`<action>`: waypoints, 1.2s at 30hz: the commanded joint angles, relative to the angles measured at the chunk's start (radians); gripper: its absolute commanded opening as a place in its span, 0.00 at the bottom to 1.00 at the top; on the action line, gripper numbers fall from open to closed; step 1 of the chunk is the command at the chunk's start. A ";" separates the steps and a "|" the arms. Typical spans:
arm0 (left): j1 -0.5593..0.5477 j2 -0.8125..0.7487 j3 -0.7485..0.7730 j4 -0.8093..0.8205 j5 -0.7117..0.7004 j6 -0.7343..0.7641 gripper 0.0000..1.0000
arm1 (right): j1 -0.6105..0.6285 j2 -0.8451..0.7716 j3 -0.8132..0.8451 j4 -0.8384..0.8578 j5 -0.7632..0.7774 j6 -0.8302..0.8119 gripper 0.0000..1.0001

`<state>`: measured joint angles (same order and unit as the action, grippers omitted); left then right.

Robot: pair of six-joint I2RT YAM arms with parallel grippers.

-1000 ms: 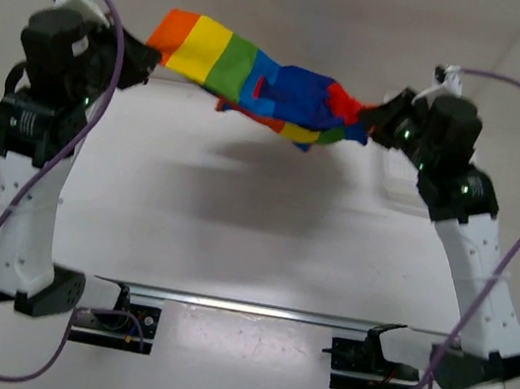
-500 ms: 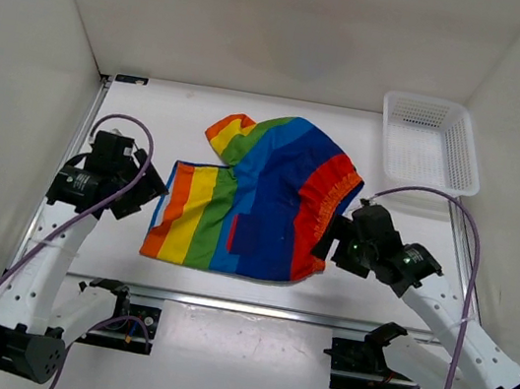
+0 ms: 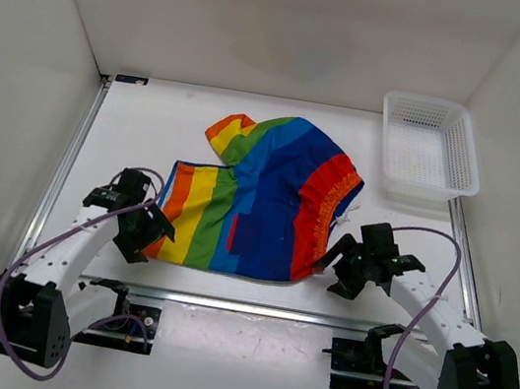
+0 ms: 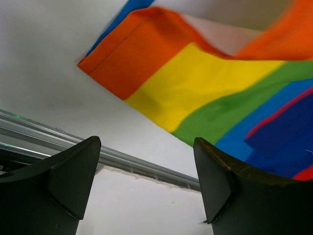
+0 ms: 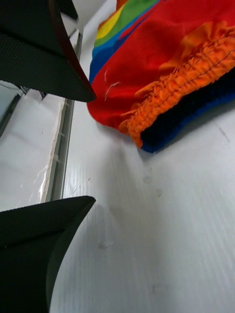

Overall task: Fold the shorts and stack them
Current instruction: Flatten the shorts out

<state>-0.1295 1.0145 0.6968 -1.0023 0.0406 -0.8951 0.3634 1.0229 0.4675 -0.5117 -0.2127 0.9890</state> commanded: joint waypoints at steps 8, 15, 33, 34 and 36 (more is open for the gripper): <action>0.057 0.107 -0.108 0.222 0.128 -0.093 0.82 | -0.009 0.195 0.060 0.240 -0.008 0.016 0.78; 0.067 0.229 -0.120 0.284 0.110 -0.093 0.49 | 0.026 0.307 0.075 0.276 0.061 0.054 0.15; 0.107 0.506 0.905 0.059 0.030 0.160 0.10 | -0.061 0.611 1.220 -0.195 0.225 -0.368 0.00; 0.107 0.492 0.891 0.059 0.030 0.171 0.10 | -0.061 0.590 1.109 -0.195 0.236 -0.359 0.00; 0.067 0.480 0.832 0.059 0.041 0.209 0.10 | -0.061 0.512 0.975 -0.180 0.259 -0.328 0.00</action>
<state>-0.0242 1.5009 1.5887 -0.8459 0.0879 -0.7689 0.3031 1.5913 1.5890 -0.5701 -0.0120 0.6735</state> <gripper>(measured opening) 0.110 0.028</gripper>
